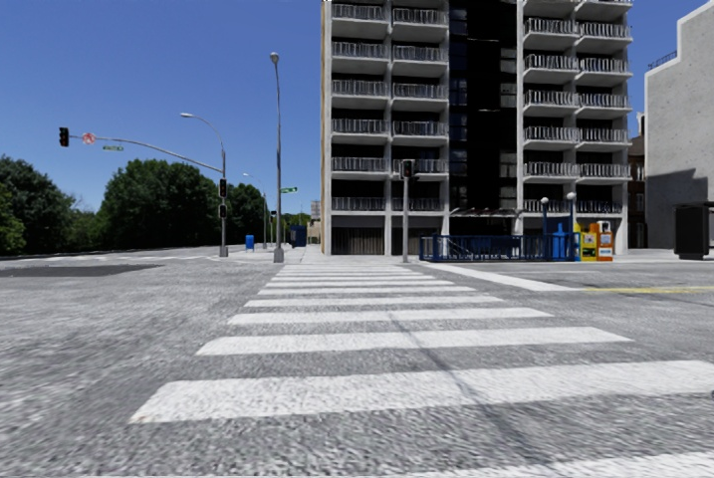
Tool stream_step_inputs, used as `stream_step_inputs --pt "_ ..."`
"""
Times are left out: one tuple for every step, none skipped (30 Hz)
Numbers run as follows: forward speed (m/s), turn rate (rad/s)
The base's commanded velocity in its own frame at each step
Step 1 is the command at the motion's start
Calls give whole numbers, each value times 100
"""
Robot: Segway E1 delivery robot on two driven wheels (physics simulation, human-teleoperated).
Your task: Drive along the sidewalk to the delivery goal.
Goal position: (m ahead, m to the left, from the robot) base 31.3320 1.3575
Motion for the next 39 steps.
stream_step_inputs --pt "200 18" --pt "200 18" --pt "200 18" --pt "200 18" --pt "200 18" --pt "200 19" --pt "200 19" --pt "200 19" --pt "200 19" --pt "200 20" --pt "200 20" --pt "200 20" --pt "200 21" --pt "200 24" --pt "200 26" --pt "200 26" --pt "200 26" --pt "200 26" --pt "200 26" --pt "200 26" --pt "200 26" --pt "200 26" --pt "200 26" --pt "200 26" --pt "200 26" --pt "200 26" --pt "200 26" --pt "200 26" --pt "200 26" --pt "200 26" --pt "200 26" --pt "200 26" --pt "200 26" --pt "200 26" --pt "200 26" --pt "200 26" --pt "200 26" --pt "200 26" --pt "200 26"
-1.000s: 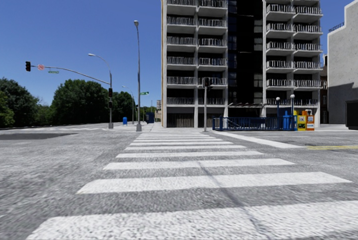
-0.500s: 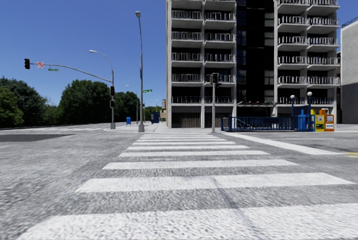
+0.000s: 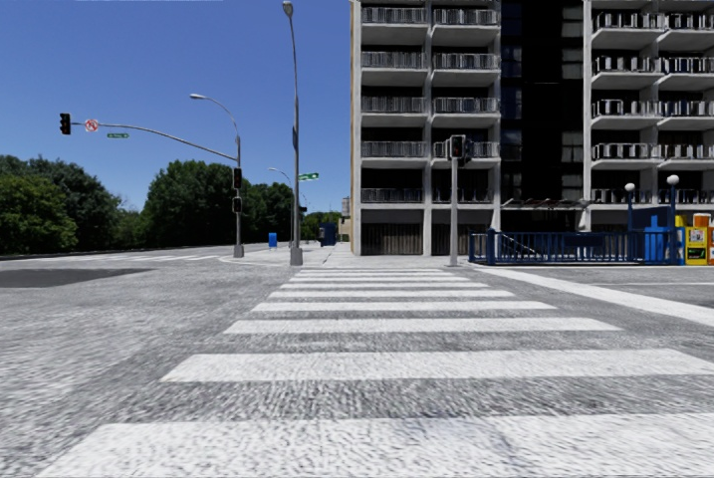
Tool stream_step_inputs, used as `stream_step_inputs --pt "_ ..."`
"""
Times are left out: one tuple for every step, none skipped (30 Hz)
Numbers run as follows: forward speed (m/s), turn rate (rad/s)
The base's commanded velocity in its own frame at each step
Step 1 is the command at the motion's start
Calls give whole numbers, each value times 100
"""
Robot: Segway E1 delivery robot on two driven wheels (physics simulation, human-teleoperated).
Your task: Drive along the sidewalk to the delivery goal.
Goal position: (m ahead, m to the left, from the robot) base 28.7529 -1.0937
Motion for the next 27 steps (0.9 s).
stream_step_inputs --pt "200 26" --pt "200 26" --pt "200 26" --pt "200 26" --pt "200 26" --pt "200 26" --pt "200 26" --pt "200 26" --pt "200 26" --pt "200 25" --pt "200 14" --pt "200 0" --pt "200 0" --pt "200 0" --pt "200 0" --pt "200 0" --pt "200 0" --pt "200 0" --pt "200 0" --pt "200 0" --pt "200 0" --pt "200 0" --pt "200 0" --pt "200 0" --pt "200 0" --pt "200 0" --pt "200 0"
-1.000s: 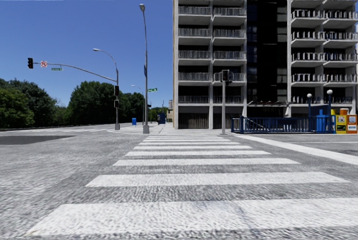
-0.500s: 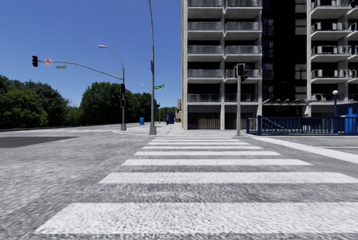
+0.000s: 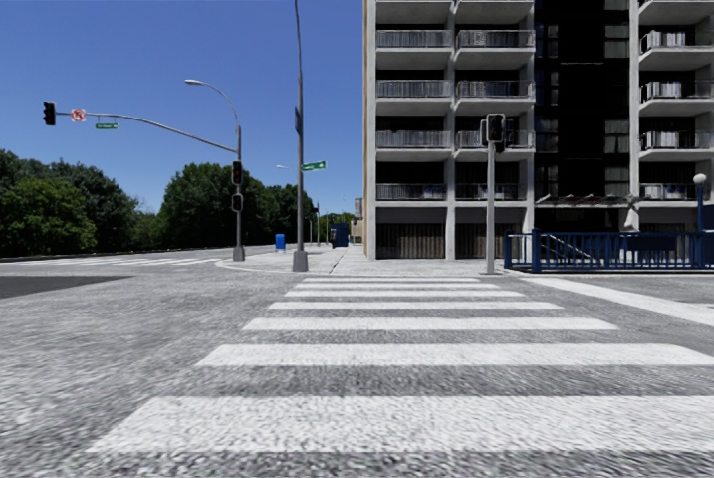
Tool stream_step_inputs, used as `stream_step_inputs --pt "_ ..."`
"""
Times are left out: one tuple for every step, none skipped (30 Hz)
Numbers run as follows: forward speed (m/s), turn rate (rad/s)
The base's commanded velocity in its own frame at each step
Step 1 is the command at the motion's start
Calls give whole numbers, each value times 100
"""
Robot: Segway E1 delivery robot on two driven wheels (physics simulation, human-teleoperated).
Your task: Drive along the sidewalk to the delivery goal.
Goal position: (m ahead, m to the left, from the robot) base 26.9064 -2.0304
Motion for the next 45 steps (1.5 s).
stream_step_inputs --pt "200 0" --pt "200 0" --pt "200 0" --pt "200 0" --pt "200 0" --pt "200 0" --pt "200 0" --pt "200 0" --pt "200 0" --pt "200 0" --pt "200 0" --pt "200 0" --pt "200 0" --pt "200 0" --pt "200 0" --pt "200 2" --pt "200 11" --pt "200 11" --pt "200 13" --pt "200 15" --pt "200 17" --pt "200 18" --pt "200 18" --pt "200 11" --pt "200 0" --pt "200 0" --pt "200 0" --pt "200 0" --pt "200 0" --pt "200 0" --pt "200 0" --pt "200 0" --pt "200 0" --pt "200 0" --pt "200 0" --pt "200 0" --pt "200 0" --pt "200 0" --pt "200 0" --pt "200 0" --pt "200 0" --pt "200 0" --pt "200 0" --pt "200 0" --pt "200 0"
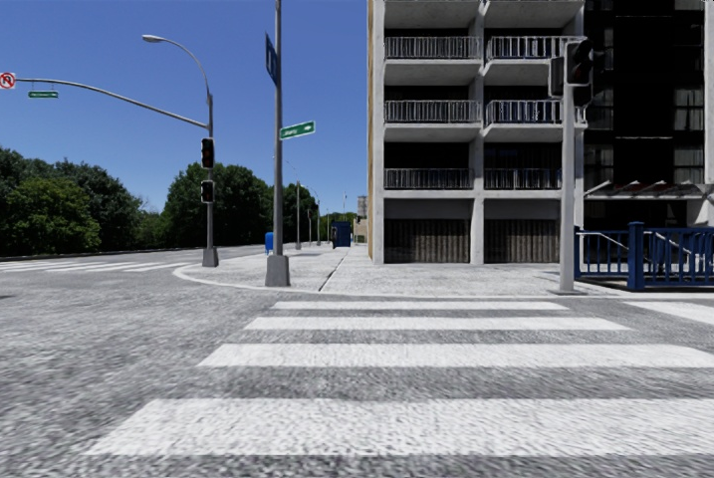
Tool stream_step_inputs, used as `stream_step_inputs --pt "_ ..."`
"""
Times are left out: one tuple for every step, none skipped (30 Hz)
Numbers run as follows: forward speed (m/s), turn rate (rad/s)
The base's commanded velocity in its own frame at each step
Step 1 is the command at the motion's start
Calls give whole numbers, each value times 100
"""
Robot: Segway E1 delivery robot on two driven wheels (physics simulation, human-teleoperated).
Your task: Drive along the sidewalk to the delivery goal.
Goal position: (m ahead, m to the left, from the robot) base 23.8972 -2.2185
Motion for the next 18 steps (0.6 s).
stream_step_inputs --pt "200 0" --pt "200 0" --pt "200 0" --pt "200 0" --pt "200 0" --pt "200 0" --pt "200 0" --pt "200 0" --pt "200 0" --pt "200 0" --pt "200 0" --pt "200 0" --pt "200 0" --pt "200 0" --pt "200 0" --pt "200 0" --pt "200 0" --pt "200 0"
